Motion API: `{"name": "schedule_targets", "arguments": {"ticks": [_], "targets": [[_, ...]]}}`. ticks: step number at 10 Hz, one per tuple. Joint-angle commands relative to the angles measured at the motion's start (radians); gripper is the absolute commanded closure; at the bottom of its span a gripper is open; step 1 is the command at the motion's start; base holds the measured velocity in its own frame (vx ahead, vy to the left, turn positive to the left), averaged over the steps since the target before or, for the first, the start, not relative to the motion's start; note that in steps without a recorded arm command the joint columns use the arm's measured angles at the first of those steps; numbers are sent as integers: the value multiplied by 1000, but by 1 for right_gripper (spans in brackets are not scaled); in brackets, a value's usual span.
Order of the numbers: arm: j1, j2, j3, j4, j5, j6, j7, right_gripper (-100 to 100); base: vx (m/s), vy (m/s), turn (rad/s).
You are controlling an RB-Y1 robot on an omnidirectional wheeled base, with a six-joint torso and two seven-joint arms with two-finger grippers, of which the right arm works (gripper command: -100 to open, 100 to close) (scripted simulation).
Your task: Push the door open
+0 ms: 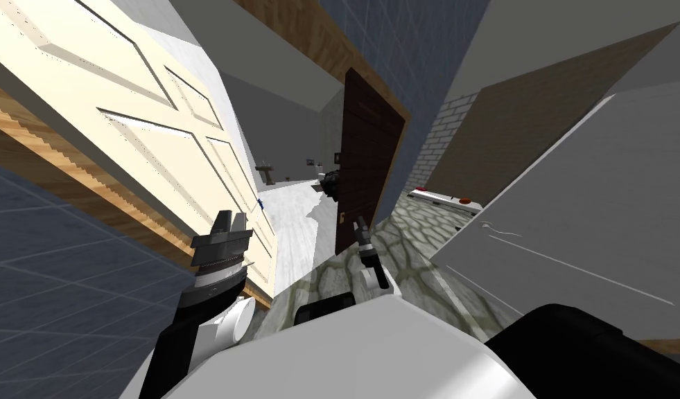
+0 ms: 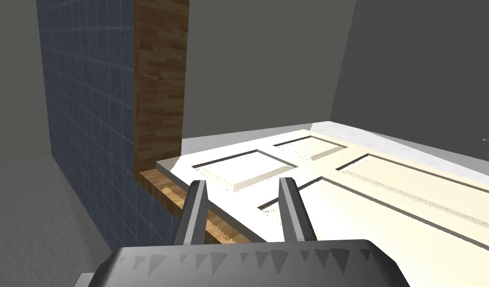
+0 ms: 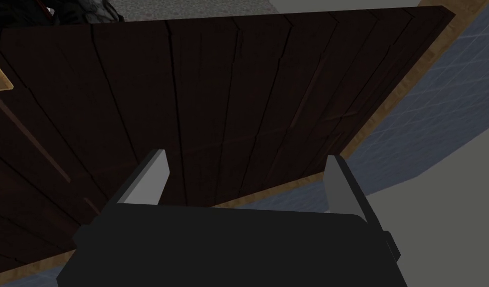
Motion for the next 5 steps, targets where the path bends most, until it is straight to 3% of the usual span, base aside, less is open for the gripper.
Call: {"name": "schedule_targets", "arguments": {"ticks": [1, 4, 5], "targets": [[-8, -8, 1, 38, -8, -10, -2, -100, 29, -57, 58], [-46, -22, 14, 122, -33, -34, 0, -100, 36, -59, 88], [-46, -22, 14, 143, -33, -34, 0, -100, 36, -48, 71]]}}
